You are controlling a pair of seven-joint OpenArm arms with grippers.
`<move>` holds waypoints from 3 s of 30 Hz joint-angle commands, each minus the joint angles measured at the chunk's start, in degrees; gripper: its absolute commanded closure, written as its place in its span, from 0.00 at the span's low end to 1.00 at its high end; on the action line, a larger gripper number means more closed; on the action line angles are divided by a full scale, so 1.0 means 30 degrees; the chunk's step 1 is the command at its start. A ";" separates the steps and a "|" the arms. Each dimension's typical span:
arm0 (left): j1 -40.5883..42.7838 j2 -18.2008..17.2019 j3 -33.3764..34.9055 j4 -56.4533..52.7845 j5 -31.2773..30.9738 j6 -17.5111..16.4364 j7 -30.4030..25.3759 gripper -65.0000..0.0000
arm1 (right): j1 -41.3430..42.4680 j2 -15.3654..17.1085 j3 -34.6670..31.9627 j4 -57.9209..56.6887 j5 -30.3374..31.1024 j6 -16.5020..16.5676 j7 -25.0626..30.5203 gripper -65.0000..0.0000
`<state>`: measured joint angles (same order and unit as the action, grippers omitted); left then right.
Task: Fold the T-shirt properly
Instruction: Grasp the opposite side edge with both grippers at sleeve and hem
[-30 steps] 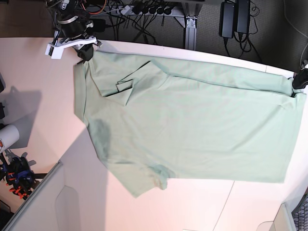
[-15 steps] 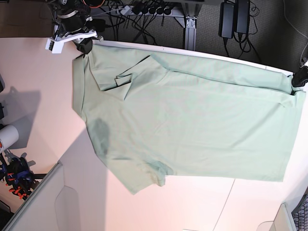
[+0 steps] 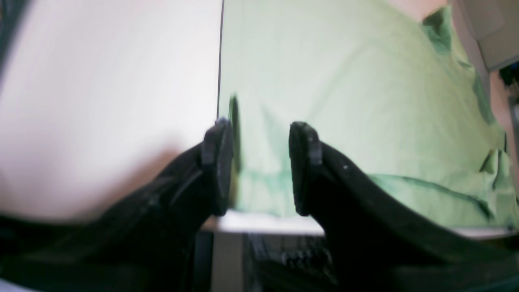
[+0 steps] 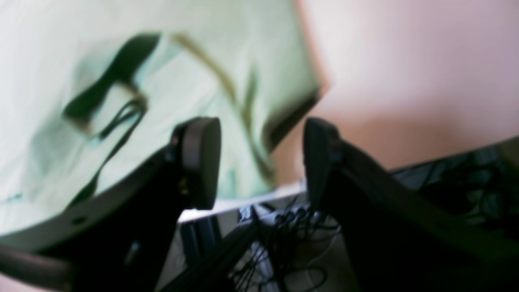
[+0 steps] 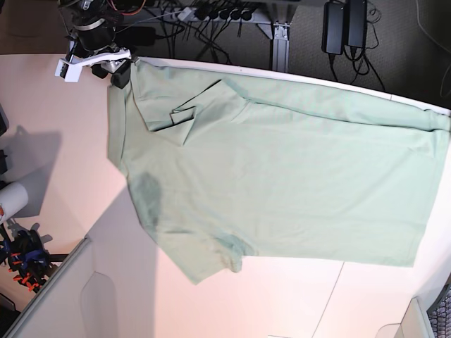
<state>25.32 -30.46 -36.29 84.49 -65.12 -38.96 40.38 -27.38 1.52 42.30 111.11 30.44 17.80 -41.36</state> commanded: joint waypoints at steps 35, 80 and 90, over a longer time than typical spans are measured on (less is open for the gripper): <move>-2.0640 0.1319 1.1504 -1.9445 1.3588 0.4918 -0.9311 0.59 | 0.1282 0.1086 0.0452 0.0357 0.0219 0.0124 0.0415 0.49; -1.9817 0.2208 1.1504 -1.9431 1.5038 0.0095 -0.8000 1.00 | 2.2032 0.5974 -0.7512 -2.5573 -0.3606 0.1370 0.4881 0.45; -1.9824 0.2164 1.1504 -1.9431 1.4936 0.0022 -0.7934 1.00 | 2.1923 0.3643 -0.7577 -2.5682 -0.4546 0.2200 0.5231 0.42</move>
<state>-33.19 -23.05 -1.85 25.91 -21.50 -38.48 14.79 37.01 12.21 19.73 33.52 17.06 23.92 -24.73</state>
